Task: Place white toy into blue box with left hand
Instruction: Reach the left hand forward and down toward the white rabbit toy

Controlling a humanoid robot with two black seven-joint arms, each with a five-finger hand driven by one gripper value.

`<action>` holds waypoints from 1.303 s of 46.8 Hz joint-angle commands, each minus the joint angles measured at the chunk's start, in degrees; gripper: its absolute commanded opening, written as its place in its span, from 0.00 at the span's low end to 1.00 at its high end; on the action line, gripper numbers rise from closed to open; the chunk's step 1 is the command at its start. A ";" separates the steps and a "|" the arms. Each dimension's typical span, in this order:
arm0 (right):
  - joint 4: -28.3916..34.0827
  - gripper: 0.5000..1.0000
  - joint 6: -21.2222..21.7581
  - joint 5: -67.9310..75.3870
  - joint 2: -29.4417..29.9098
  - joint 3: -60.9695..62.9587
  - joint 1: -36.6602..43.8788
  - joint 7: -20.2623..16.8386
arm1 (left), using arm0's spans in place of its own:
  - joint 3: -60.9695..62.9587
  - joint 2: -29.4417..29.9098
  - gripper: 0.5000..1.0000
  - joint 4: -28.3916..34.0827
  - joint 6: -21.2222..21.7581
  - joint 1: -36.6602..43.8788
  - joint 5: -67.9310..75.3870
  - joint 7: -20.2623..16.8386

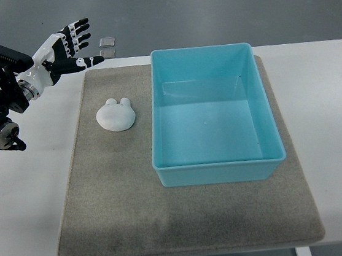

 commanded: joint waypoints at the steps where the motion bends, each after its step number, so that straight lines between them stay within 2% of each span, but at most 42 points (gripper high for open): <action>1: 0.00 0.87 0.00 0.01 0.00 0.04 0.00 0.00 | 0.03 0.76 0.88 -0.02 0.01 0.00 4.79 -0.84; 9: 0.00 0.87 0.00 -0.08 0.00 0.04 0.00 0.00 | 3.89 3.05 0.88 -0.90 -0.08 0.09 13.85 -2.07; 15: 0.00 0.87 0.00 0.01 0.00 0.04 0.00 0.00 | 5.66 5.33 0.88 -1.95 -0.08 -0.09 16.40 -4.53; 32: 0.00 0.87 0.00 0.01 0.00 0.04 0.00 0.00 | 6.80 8.58 0.84 -6.79 0.71 0.00 29.23 -6.91; 44: 0.00 0.87 0.00 0.01 0.00 0.04 0.00 0.00 | 8.12 9.11 0.84 -6.87 4.66 0.09 37.68 -7.46; 55: 0.00 0.87 0.00 0.01 0.00 -0.05 0.00 0.00 | 10.49 8.85 0.84 -6.87 10.73 -0.52 41.46 -7.46; 61: 0.00 0.87 0.00 -0.08 0.00 -0.05 0.00 0.00 | 10.93 8.85 0.84 -9.42 10.65 -0.88 41.63 -7.46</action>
